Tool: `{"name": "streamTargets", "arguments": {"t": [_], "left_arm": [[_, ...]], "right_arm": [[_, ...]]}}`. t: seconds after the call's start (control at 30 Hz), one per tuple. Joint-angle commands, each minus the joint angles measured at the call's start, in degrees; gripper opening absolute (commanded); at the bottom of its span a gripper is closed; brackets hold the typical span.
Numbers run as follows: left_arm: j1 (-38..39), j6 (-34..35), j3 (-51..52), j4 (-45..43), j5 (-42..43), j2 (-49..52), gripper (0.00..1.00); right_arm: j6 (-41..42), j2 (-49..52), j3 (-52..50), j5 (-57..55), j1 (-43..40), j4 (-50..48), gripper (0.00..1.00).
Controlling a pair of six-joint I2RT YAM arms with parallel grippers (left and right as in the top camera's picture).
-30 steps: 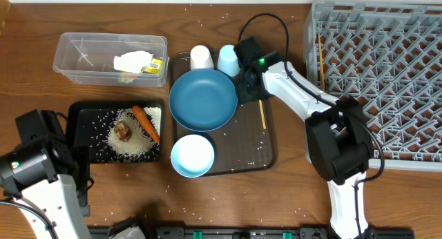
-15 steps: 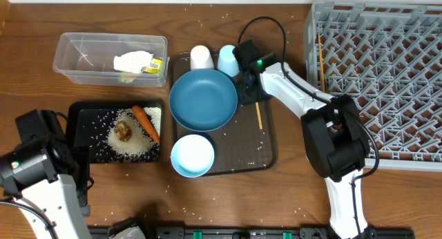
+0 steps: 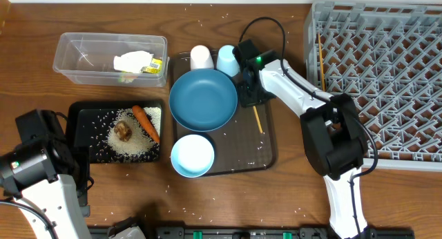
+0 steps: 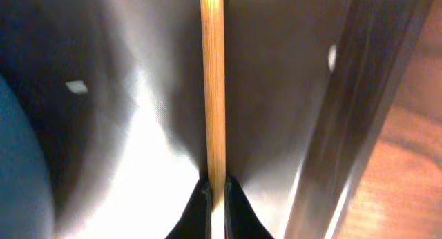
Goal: Sort waste into correct bins and load items into the dishwasher rack
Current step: 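Close the right gripper on the second chopstick, then carry the second chopstick into the grey dish rack and release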
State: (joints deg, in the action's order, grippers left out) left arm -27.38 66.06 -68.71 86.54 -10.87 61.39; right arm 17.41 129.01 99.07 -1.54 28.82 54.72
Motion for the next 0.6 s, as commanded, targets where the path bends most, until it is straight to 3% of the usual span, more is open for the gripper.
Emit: {"name": "streamTargets", "arguments": {"t": [0.0,0.27,0.57], "left_arm": [[-0.35,0.68,-0.13,0.17,-0.61,0.02,0.98],[-0.35,0.68,-0.13,0.17,-0.61,0.02,0.98],[-0.35,0.68,-0.13,0.17,-0.61,0.02,0.98]], "right_arm": [[0.83,-0.07,2.89,-0.35,-1.99,2.38,0.01],[-1.53,-9.77,10.08,-0.33,-8.22,9.27,0.01],[-8.57,-18.36,11.19,-0.13,-17.73,7.61,0.01]]}}
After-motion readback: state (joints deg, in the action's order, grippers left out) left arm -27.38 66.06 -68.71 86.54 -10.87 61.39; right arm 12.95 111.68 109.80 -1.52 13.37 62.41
